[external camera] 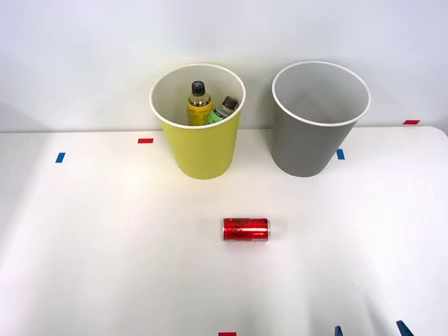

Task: Put cans in the gray bin, plastic bottles in the light green bin

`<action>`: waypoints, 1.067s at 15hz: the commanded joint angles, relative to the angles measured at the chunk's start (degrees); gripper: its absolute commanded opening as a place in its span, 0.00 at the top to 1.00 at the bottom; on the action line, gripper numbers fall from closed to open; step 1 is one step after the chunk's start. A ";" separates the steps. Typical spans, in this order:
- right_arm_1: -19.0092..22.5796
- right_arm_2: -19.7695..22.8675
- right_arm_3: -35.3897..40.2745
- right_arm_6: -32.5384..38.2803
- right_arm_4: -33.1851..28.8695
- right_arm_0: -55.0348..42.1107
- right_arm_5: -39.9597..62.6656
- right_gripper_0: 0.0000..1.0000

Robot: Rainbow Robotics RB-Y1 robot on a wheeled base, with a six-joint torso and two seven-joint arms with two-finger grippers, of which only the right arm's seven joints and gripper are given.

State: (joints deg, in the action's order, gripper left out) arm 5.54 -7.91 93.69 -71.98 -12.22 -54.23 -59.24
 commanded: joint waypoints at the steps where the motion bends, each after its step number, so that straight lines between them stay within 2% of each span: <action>1: 0.00 0.00 0.00 0.00 0.00 0.00 0.00 0.00; 16: 0.00 0.00 0.00 0.00 0.00 0.00 0.00 0.00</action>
State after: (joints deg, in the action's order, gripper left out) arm 5.54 -7.91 93.69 -71.98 -12.22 -54.23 -59.24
